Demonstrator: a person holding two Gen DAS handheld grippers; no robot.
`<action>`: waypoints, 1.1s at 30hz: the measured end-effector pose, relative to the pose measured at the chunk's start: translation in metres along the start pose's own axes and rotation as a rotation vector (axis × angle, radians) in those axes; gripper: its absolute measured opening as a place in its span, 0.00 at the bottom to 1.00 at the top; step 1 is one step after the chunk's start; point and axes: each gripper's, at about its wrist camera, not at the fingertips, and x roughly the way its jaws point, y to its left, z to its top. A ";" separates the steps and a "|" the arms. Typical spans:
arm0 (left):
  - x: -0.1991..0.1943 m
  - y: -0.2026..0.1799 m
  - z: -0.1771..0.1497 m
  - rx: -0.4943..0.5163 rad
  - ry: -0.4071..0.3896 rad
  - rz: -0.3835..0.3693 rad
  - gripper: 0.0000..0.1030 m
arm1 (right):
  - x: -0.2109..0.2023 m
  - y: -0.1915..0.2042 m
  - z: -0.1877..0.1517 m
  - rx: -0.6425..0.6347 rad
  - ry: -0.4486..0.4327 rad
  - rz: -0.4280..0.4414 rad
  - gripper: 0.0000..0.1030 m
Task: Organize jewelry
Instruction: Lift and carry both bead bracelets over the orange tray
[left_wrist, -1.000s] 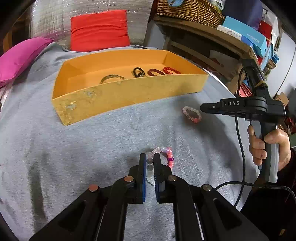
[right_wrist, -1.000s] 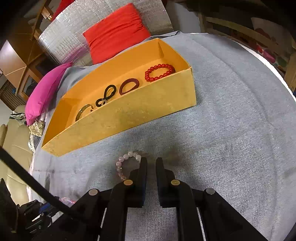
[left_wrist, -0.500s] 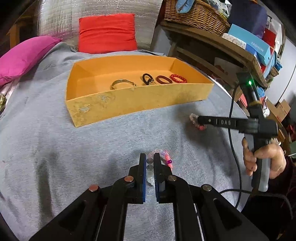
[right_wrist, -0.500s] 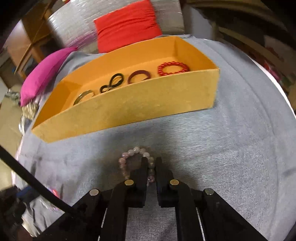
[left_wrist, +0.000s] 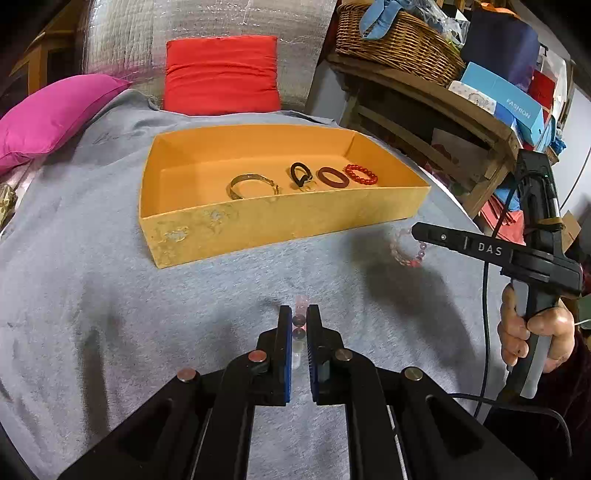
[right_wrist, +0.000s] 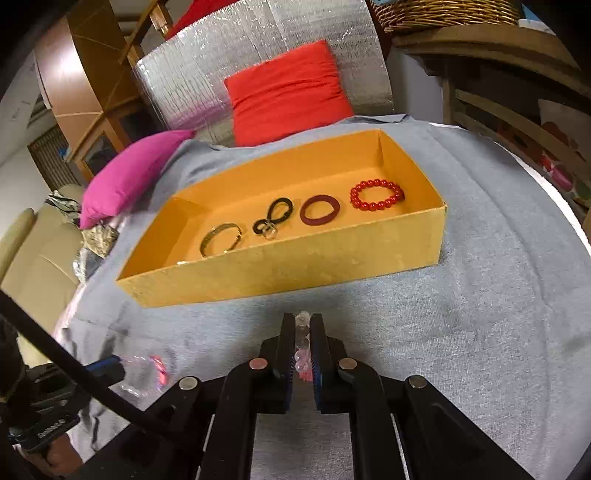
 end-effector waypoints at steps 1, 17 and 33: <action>0.000 0.000 0.001 0.001 -0.001 -0.001 0.07 | -0.001 0.000 0.000 0.006 -0.004 0.011 0.08; -0.016 -0.012 0.018 0.020 -0.077 -0.016 0.07 | -0.020 0.017 0.009 0.015 -0.086 0.083 0.08; -0.008 -0.018 0.020 0.034 -0.075 0.061 0.08 | -0.015 0.027 0.010 0.024 -0.094 0.090 0.08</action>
